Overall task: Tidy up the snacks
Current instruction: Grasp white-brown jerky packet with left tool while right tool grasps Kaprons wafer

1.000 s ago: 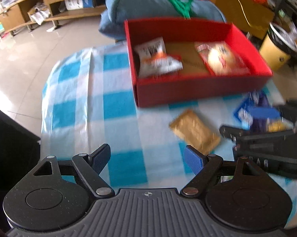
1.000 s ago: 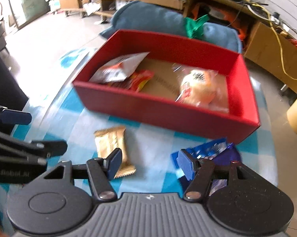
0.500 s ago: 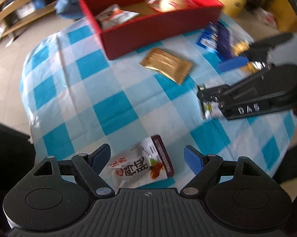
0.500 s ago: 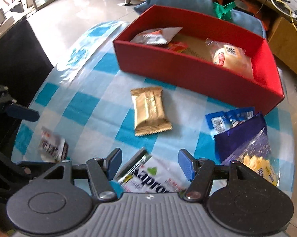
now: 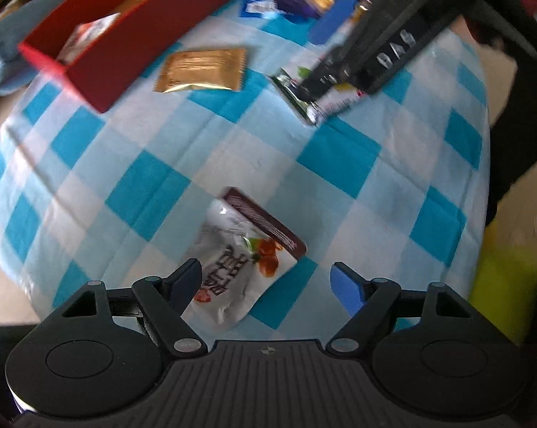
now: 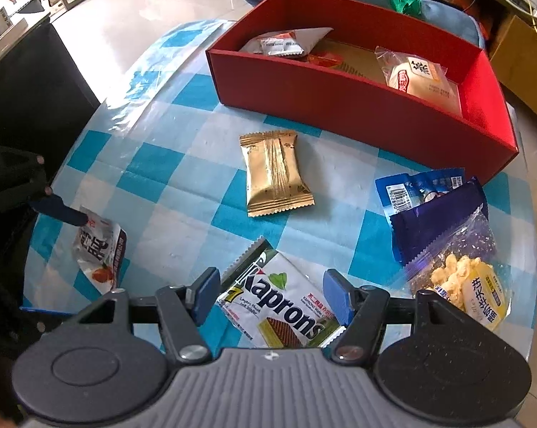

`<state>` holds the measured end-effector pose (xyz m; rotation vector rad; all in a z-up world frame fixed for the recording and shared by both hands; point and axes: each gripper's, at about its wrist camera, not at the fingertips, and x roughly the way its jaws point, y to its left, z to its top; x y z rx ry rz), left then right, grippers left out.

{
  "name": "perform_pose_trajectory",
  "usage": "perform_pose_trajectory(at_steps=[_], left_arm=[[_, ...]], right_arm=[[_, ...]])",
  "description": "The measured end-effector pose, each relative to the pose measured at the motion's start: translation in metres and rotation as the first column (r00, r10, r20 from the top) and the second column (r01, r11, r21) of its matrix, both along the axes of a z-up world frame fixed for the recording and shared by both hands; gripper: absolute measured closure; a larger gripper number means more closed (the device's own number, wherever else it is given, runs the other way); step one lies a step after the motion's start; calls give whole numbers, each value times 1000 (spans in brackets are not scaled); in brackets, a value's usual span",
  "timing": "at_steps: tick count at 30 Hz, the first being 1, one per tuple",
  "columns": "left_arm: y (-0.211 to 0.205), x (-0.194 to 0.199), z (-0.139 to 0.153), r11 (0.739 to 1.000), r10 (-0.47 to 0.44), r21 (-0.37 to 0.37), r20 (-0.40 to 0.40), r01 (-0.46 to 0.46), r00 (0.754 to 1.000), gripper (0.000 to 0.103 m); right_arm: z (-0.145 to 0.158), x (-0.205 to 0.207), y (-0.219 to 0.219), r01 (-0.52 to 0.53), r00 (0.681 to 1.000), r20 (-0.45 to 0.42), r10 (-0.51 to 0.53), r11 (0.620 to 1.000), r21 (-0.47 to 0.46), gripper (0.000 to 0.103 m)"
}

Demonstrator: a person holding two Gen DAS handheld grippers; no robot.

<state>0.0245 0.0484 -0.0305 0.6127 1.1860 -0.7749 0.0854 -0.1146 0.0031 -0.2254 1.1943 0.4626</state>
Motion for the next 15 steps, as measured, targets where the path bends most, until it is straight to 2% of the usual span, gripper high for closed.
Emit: perform_pose_trajectory(at_steps=[3,4,6,8,9,13,15], left_arm=[[-2,3,-8,999,-18,26,8,18,1000,24],[-2,5,-12,999,-7,44,2,7,1000,32],[0,9,-16,997,35,67,11,-36,999,34],[1,15,-13,995,89,51,-4,-89,996,37],[2,19,-11,993,120,27,-25,-119,992,37],[9,33,-8,976,200,-52,-162,-211,966,22],[7,33,-11,977,205,-34,-155,-212,966,19]], right_arm=[[-3,2,-1,6,1000,-12,-6,1000,-2,41],[-3,2,-2,6,1000,-13,-6,1000,1,41],[-3,3,-3,5,1000,-16,-5,1000,11,41],[-3,5,-5,5,1000,-19,-4,1000,15,41],[-3,7,-6,6,1000,-20,-6,1000,13,41],[0,11,-10,8,1000,-21,-8,1000,30,41],[2,13,-11,1,1000,-17,0,1000,30,41]])
